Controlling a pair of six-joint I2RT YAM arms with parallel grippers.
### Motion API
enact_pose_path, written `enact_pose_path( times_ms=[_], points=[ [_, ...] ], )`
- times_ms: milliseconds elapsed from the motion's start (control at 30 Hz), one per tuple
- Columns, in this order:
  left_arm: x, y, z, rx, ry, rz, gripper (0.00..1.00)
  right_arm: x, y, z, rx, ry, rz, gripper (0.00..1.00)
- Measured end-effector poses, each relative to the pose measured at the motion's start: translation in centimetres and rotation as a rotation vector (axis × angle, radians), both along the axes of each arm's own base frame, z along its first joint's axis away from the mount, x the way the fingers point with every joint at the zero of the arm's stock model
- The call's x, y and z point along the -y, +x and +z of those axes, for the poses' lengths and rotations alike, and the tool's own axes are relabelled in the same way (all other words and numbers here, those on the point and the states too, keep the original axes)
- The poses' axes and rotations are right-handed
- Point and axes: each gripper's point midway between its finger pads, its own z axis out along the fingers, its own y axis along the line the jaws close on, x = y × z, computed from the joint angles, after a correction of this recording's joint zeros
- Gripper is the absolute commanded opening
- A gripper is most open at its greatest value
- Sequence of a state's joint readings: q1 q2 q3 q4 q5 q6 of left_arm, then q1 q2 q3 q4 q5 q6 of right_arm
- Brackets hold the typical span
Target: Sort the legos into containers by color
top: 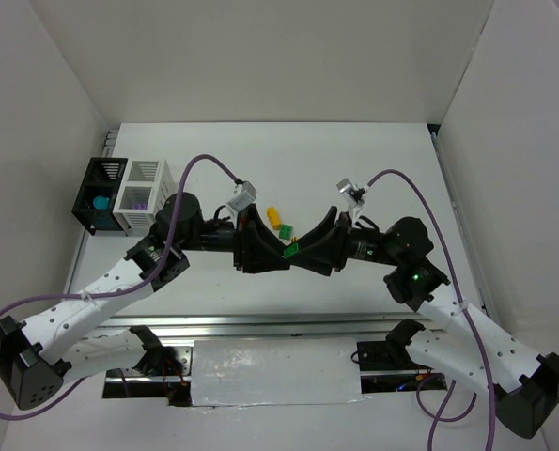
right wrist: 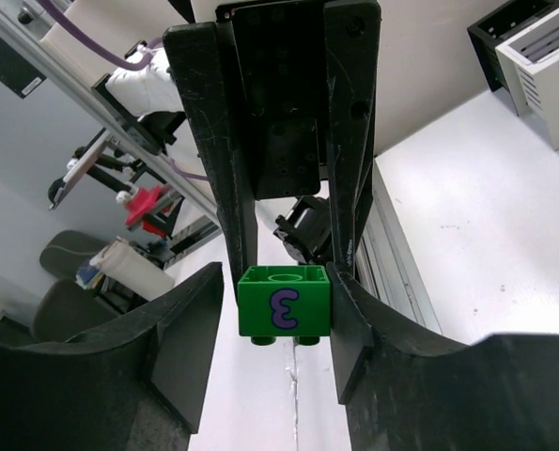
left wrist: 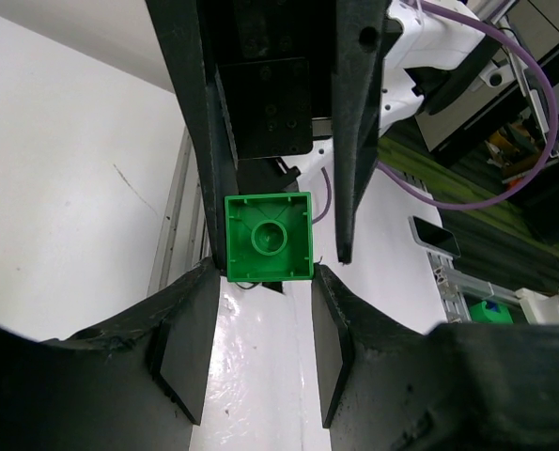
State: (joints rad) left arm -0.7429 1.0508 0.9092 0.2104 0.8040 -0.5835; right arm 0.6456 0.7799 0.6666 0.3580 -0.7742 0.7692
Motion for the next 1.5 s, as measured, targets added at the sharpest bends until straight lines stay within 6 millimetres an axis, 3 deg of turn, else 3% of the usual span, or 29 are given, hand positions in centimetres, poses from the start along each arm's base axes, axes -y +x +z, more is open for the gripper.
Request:
enact_pose_path(
  times_ms=[167,500,533,600,667,700,933,967,1000,1100,1367,1400,1500],
  points=[
    [0.0,0.4,-0.2,-0.001,0.003,0.025,0.0,0.1,0.0,0.1,0.014,0.001,-0.016,0.62],
    [0.2,1.1,-1.2,-0.023,0.027,0.058,0.0,0.0,1.0,-1.0,0.019,-0.039,-0.094,0.6],
    [0.2,1.2,-1.4,-0.028,0.031,0.061,0.0,0.0,1.1,-1.0,0.026,-0.041,-0.11,0.47],
    [0.3,1.1,-1.5,-0.03,0.033,0.061,0.0,0.0,1.8,-1.2,0.036,-0.05,-0.153,0.32],
    [0.3,1.1,-1.6,-0.036,0.038,0.061,0.0,0.0,2.0,-1.4,0.038,-0.056,-0.169,0.0],
    [0.3,1.2,-1.6,-0.035,0.038,0.062,0.0,0.0,2.1,-1.4,0.039,-0.057,-0.173,0.0],
    [0.3,1.2,-1.7,-0.036,0.039,0.062,0.0,0.0,2.2,-1.4,0.049,-0.059,-0.187,0.02],
    [0.3,1.2,-1.6,-0.035,0.037,0.062,0.0,0.0,2.2,-1.4,0.05,-0.058,-0.187,0.08],
    [0.3,1.2,-1.6,-0.033,0.034,0.063,0.0,0.0,2.2,-1.4,0.051,-0.057,-0.188,0.21],
    [0.4,1.2,-1.8,-0.03,0.029,0.06,0.0,-0.1,2.1,-1.4,0.053,-0.057,-0.186,0.35],
    [0.3,1.3,-1.6,-0.025,0.023,0.058,0.0,-0.1,2.3,-1.3,0.054,-0.05,-0.197,0.37],
    [0.3,1.3,-1.6,-0.024,0.022,0.06,0.0,-0.1,2.3,-1.3,0.052,-0.05,-0.2,0.46],
    [0.3,1.3,-1.8,-0.022,0.016,0.061,0.0,-0.1,2.3,-1.4,0.051,-0.049,-0.202,0.45]
  ],
)
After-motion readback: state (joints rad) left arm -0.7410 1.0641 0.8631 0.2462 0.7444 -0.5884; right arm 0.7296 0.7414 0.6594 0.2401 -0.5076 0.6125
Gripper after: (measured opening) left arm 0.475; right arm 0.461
